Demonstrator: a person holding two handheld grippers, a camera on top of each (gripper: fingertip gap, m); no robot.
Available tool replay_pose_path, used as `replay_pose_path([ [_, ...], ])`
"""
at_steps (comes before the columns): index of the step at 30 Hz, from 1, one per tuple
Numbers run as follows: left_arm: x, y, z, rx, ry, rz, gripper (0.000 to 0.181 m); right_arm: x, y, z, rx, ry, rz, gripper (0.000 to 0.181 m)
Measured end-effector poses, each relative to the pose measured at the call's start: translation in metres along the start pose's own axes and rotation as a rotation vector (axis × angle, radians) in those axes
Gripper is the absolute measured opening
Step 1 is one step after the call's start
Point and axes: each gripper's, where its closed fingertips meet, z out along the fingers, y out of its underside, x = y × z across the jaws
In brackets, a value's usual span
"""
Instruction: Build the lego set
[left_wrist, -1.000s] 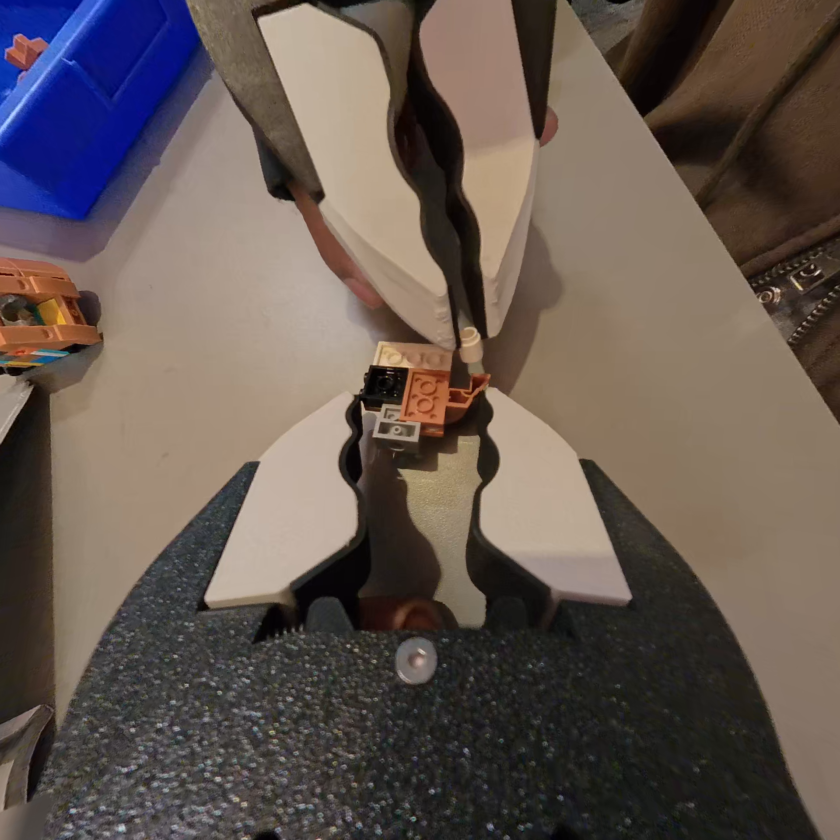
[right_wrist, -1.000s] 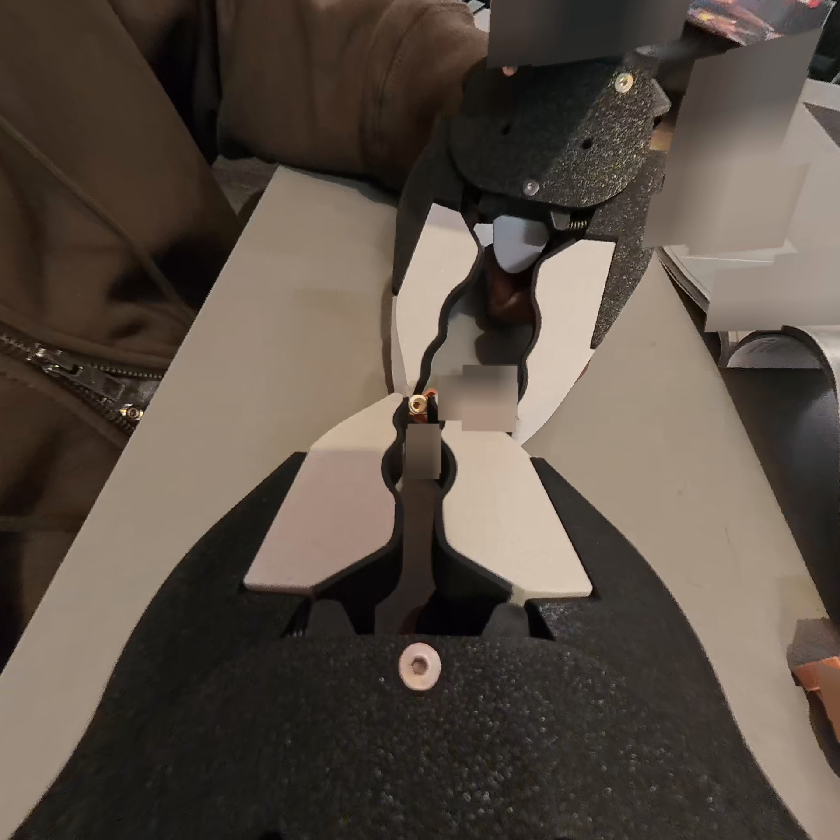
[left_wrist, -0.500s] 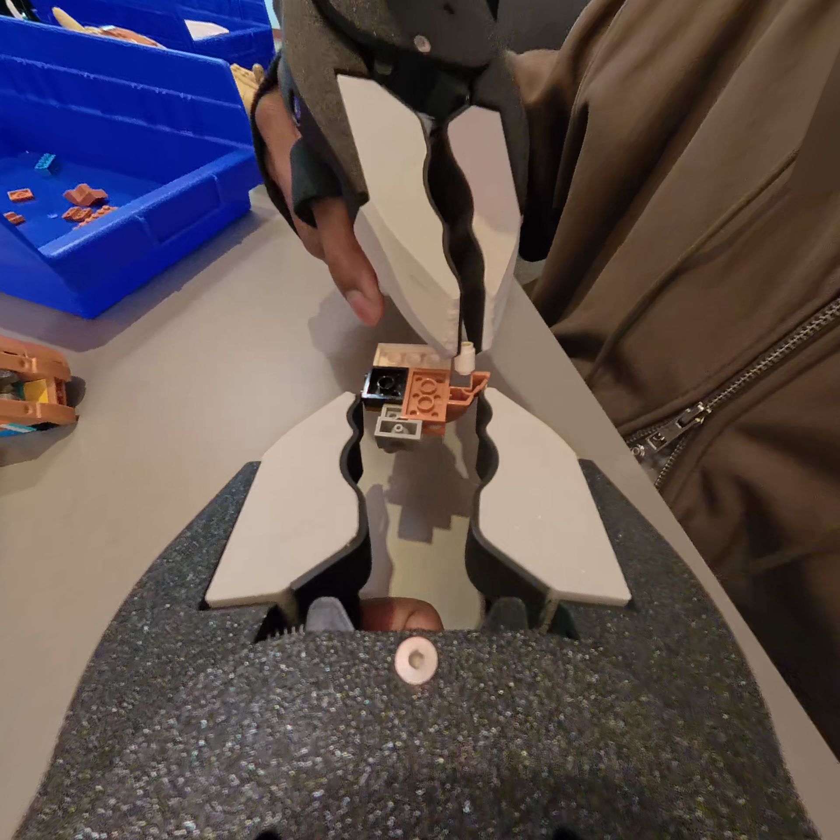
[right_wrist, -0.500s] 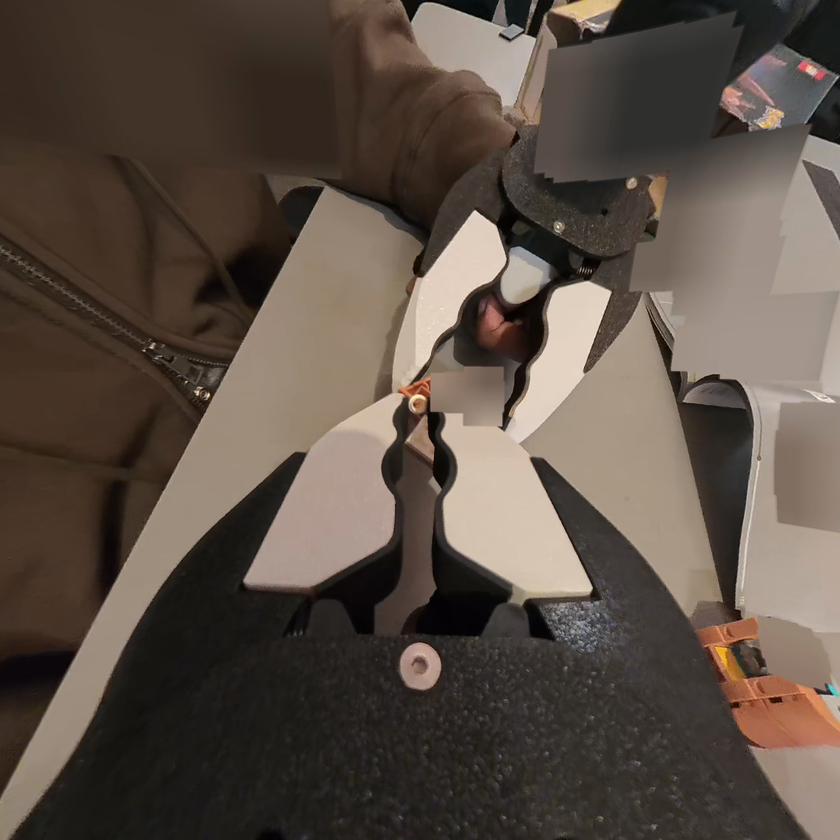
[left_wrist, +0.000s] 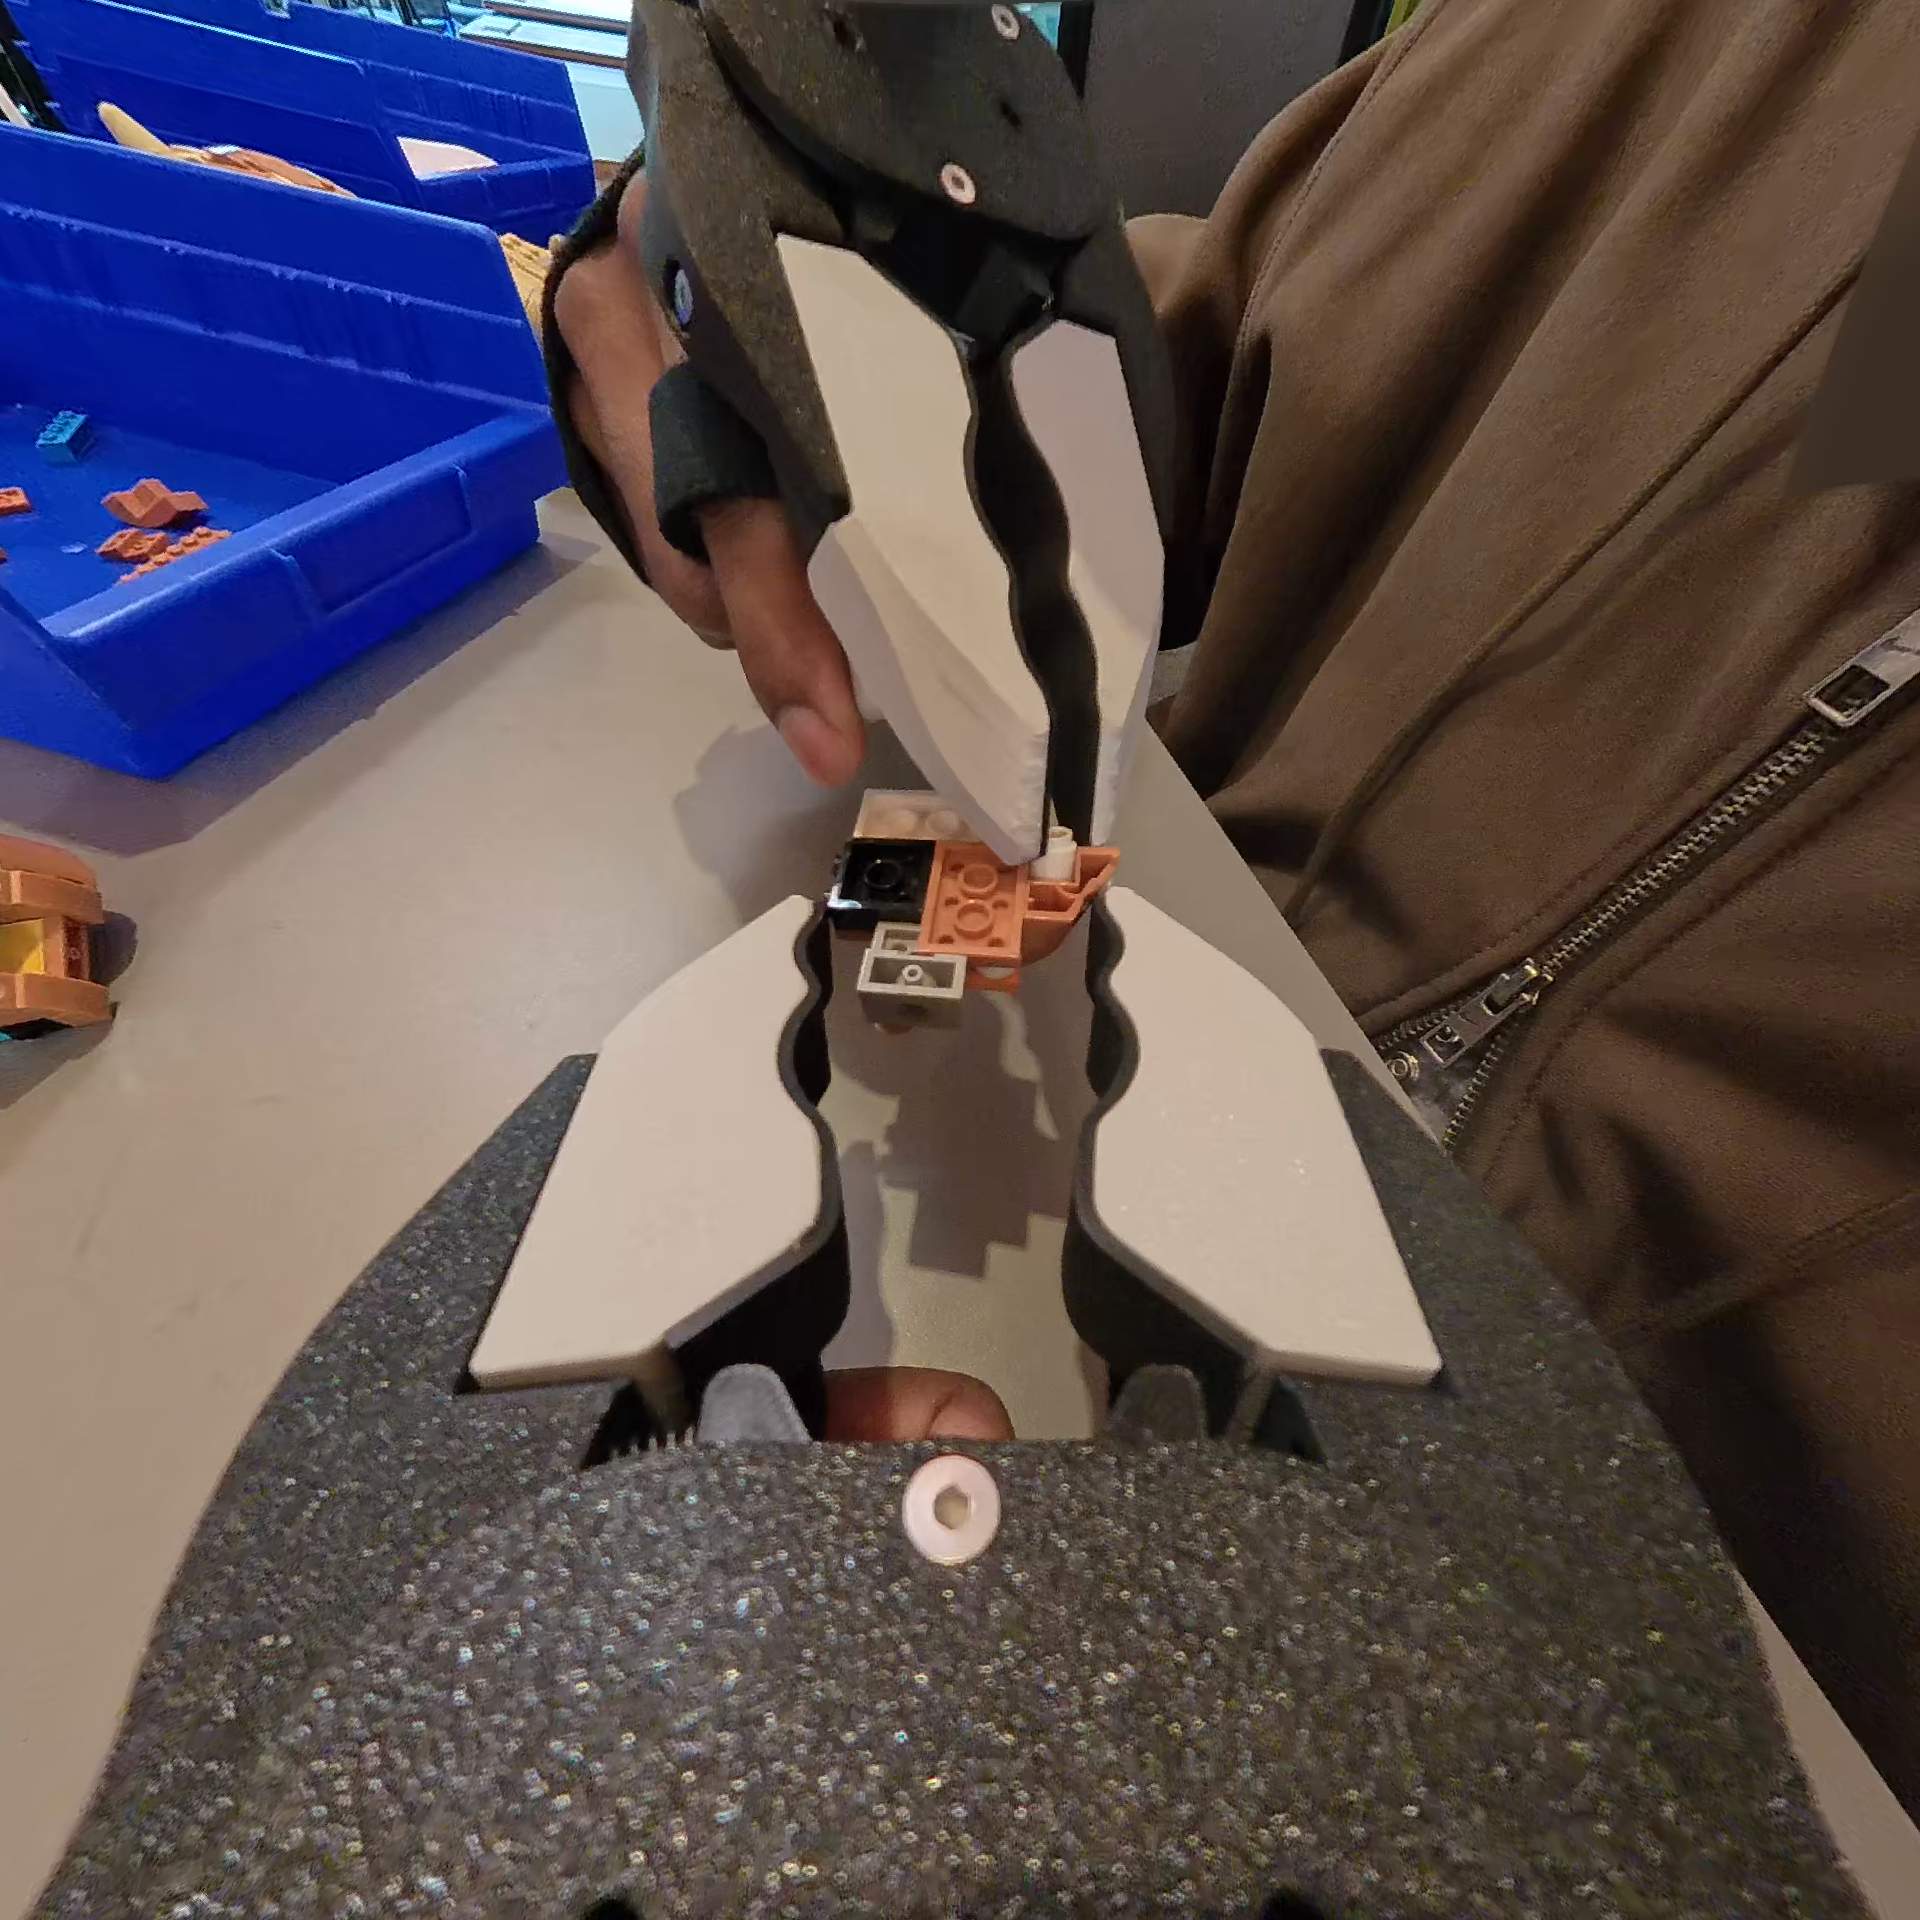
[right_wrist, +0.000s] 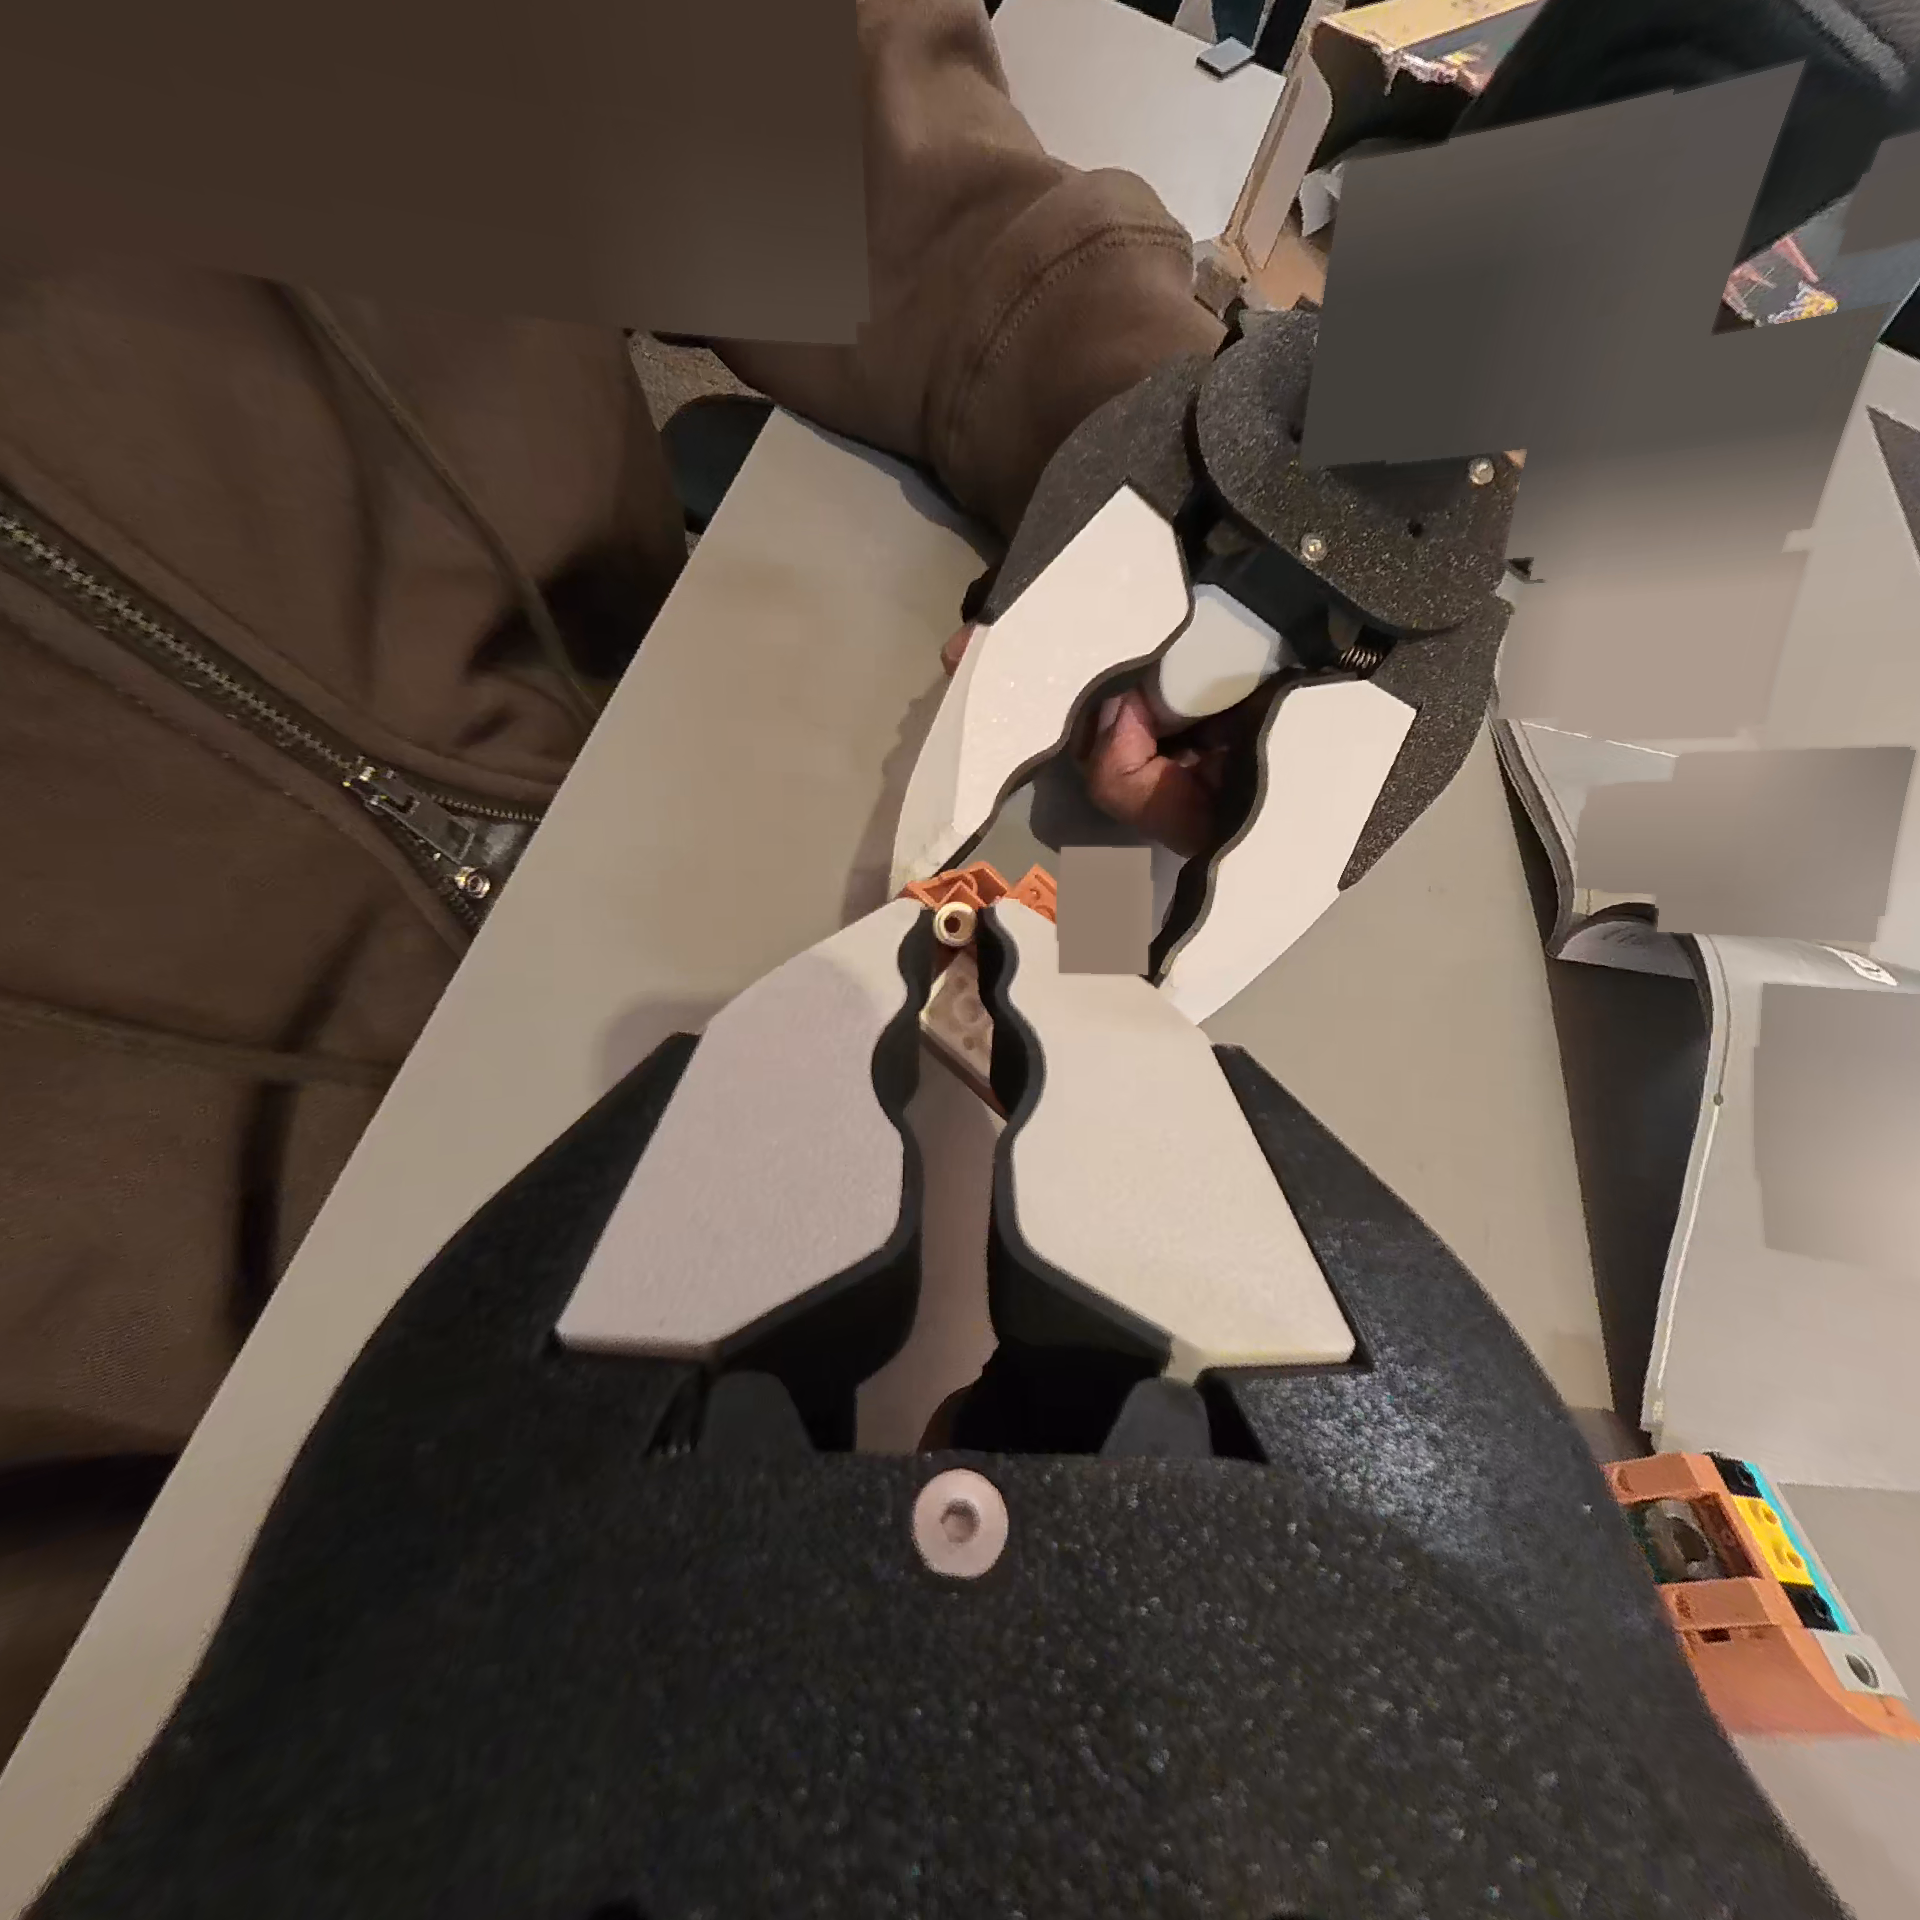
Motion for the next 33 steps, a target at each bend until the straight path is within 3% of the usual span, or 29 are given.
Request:
replay_pose_path([
  [19, 0.003, -0.007, -0.005, 0.060, 0.032, -0.025, 0.047, 0.005, -0.010, -0.004, 0.090, 0.062, -0.109, 0.016],
  [26, 0.004, -0.013, -0.010, 0.117, 0.058, -0.064, 0.047, 0.008, -0.019, -0.013, 0.124, 0.209, -0.320, 0.020],
  [33, 0.008, -0.016, -0.012, 0.142, 0.092, -0.081, 0.047, 0.005, -0.021, -0.009, 0.052, 0.385, -0.654, 0.021],
])
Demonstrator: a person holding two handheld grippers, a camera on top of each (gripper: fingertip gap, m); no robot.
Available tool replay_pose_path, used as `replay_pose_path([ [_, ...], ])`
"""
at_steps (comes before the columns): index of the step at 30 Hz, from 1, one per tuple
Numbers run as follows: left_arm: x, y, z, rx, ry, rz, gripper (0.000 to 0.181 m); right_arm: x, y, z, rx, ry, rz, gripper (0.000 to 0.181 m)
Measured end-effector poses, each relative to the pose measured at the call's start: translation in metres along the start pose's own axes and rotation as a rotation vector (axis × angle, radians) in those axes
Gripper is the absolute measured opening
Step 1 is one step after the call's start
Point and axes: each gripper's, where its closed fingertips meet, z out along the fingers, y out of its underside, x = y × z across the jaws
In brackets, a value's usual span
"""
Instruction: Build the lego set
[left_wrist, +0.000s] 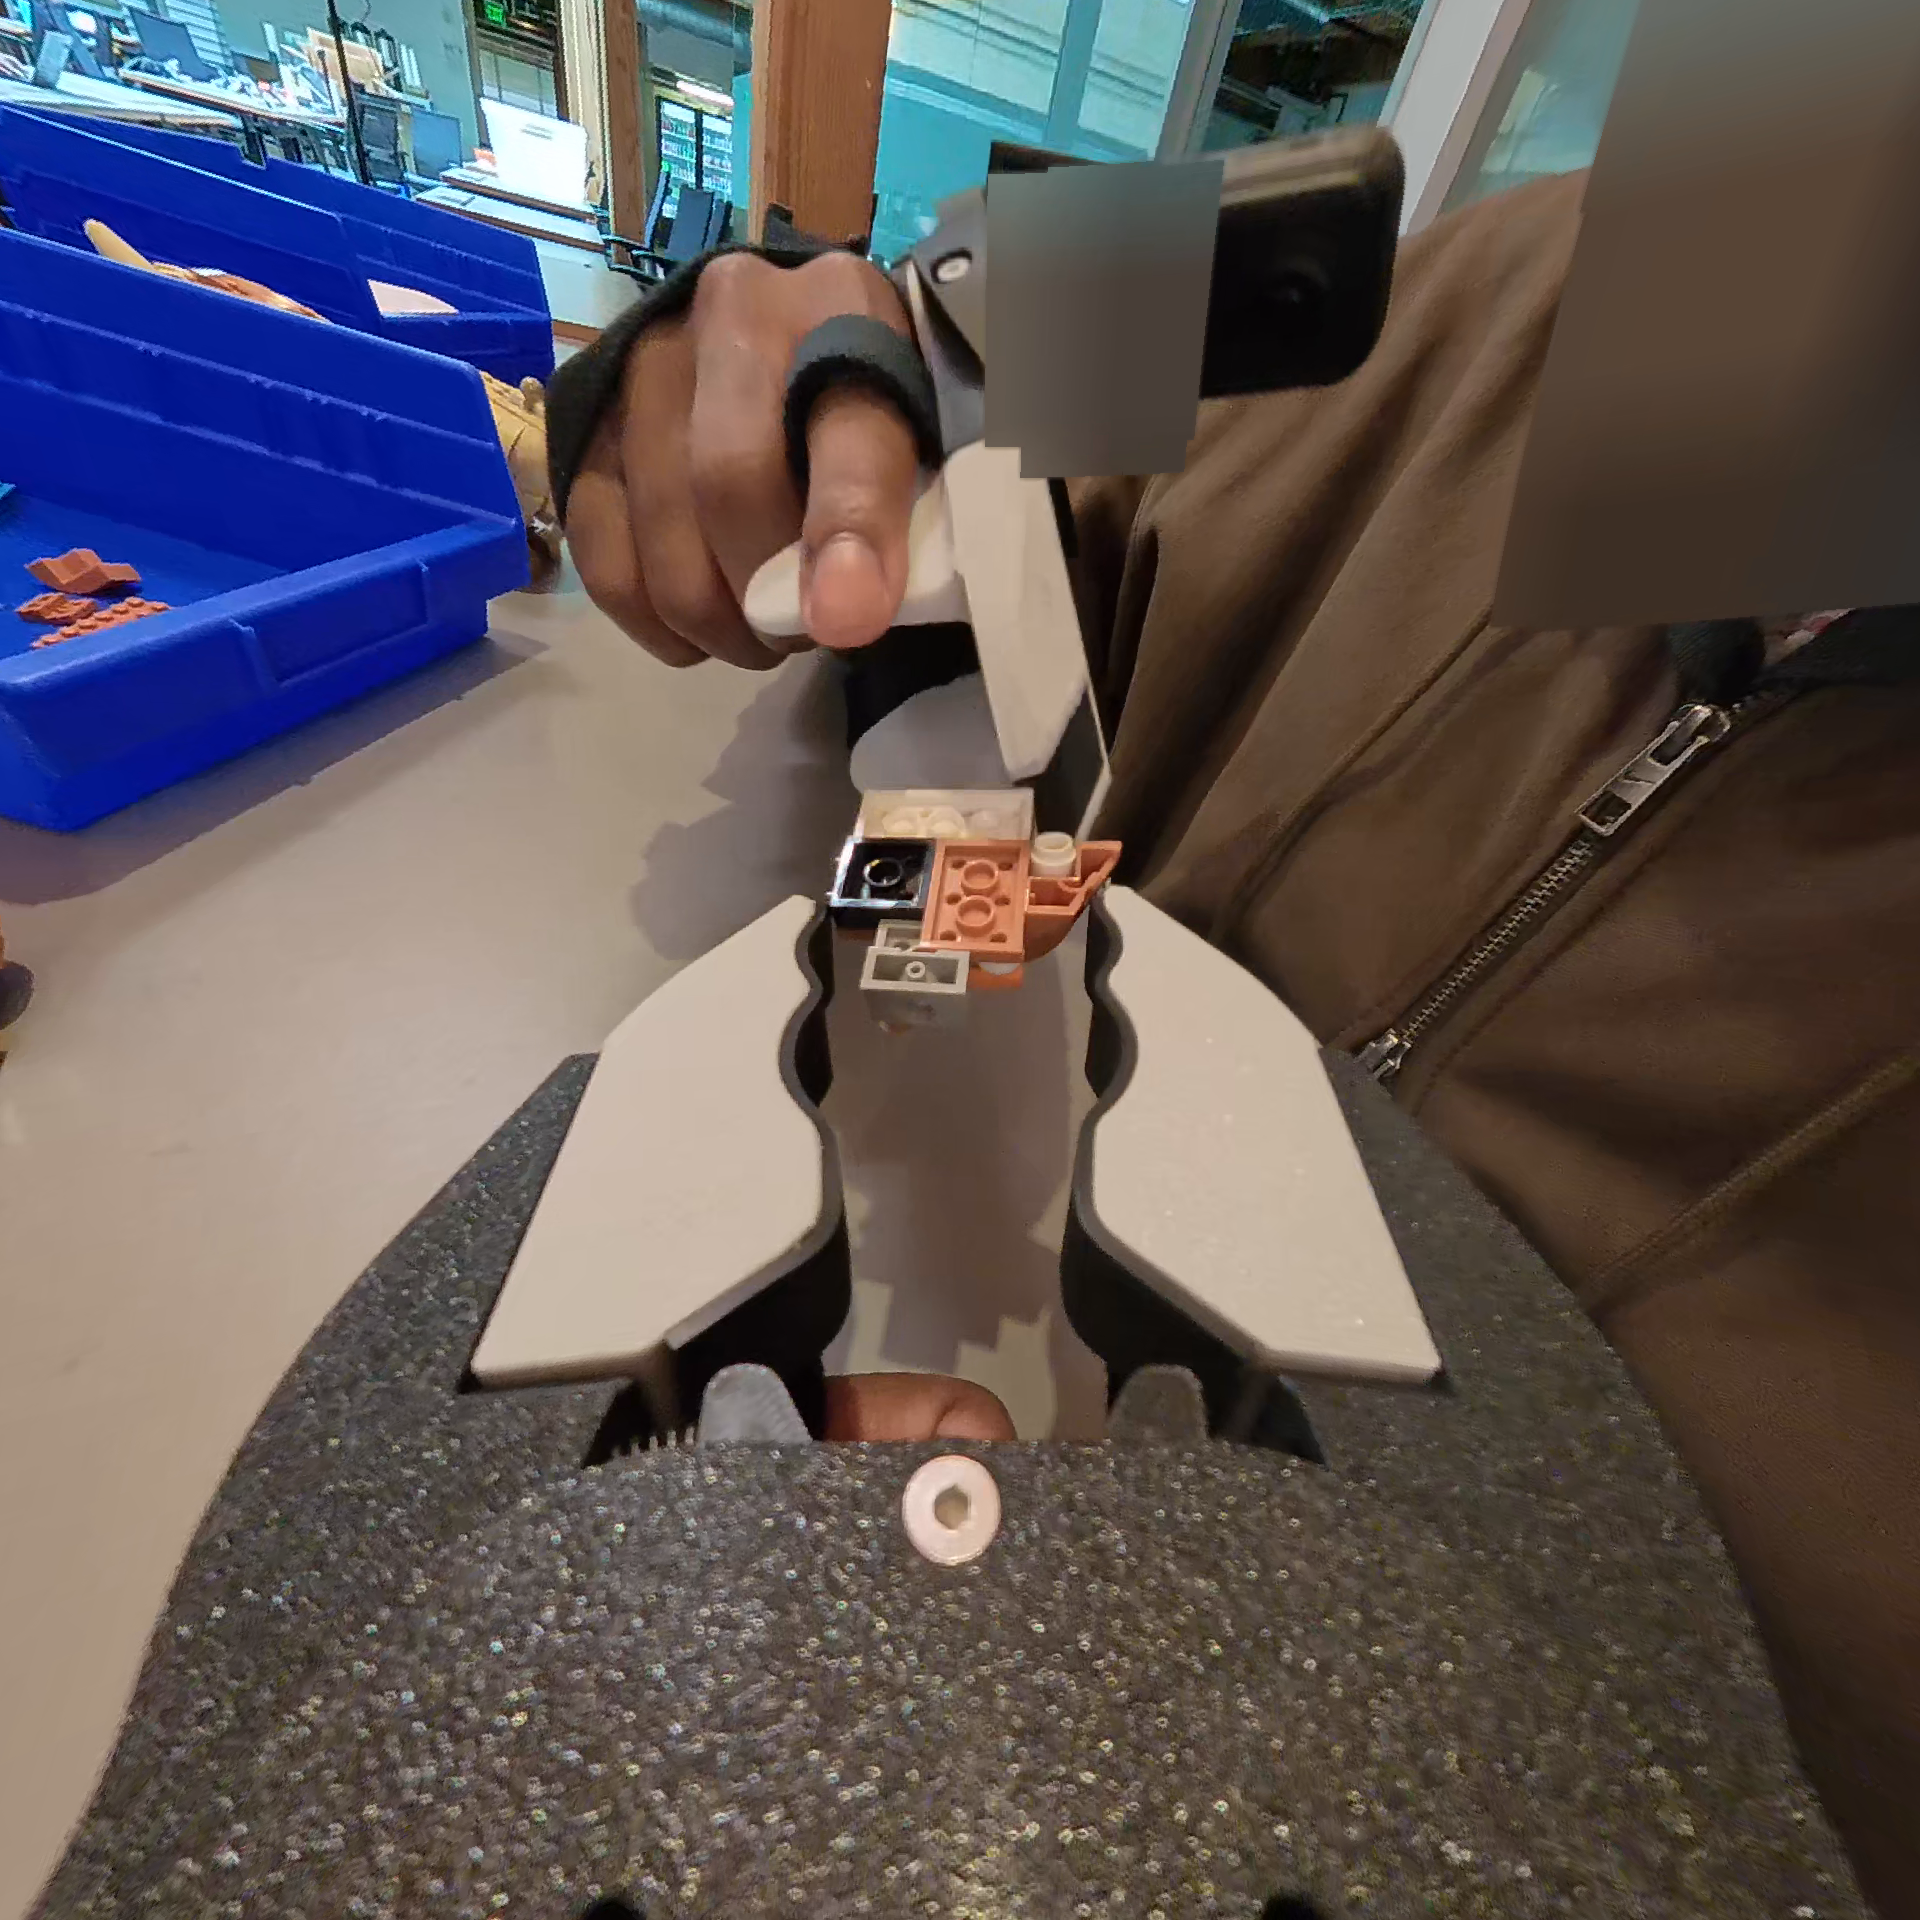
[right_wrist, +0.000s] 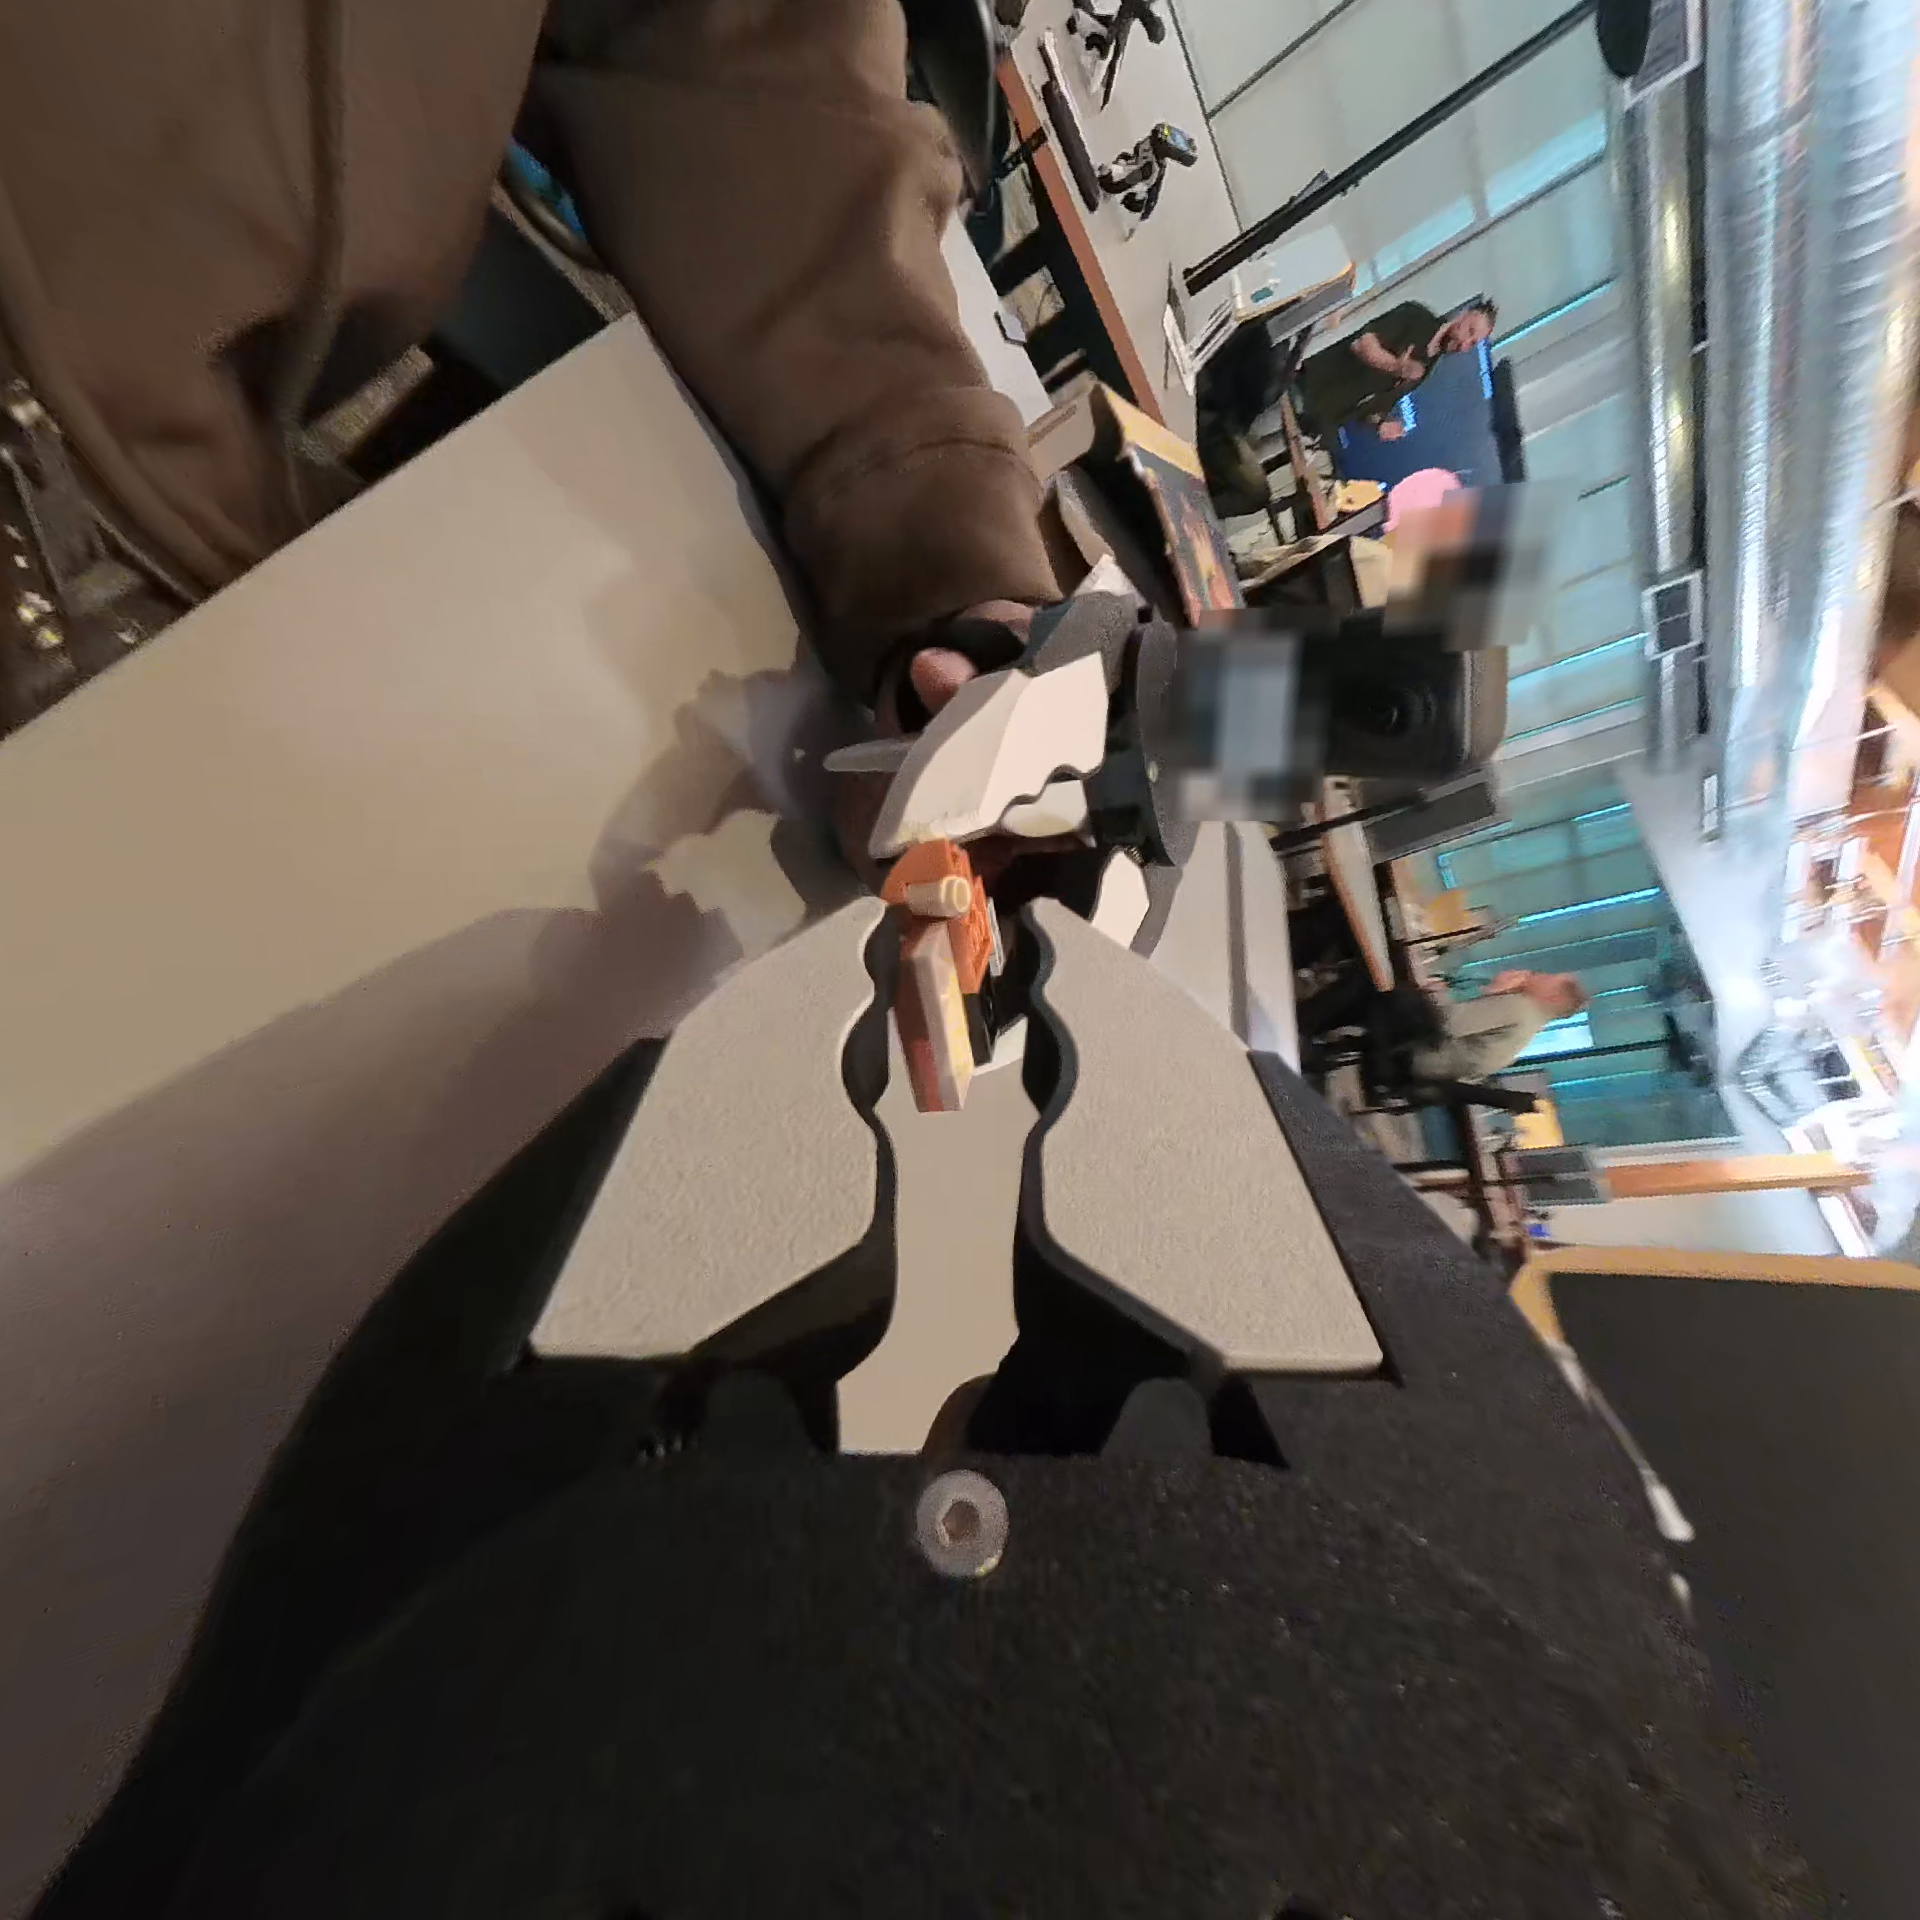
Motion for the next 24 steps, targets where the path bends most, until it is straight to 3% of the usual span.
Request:
replay_pose_path([
  [16, -0.001, -0.003, -0.001, 0.006, -0.012, -0.008, 0.047, -0.004, 0.002, 0.004, -0.115, 0.114, -0.344, 0.026],
  [24, 0.000, -0.004, -0.001, 0.004, -0.010, -0.007, 0.047, -0.004, 0.009, 0.010, -0.172, 0.147, -0.424, 0.026],
])
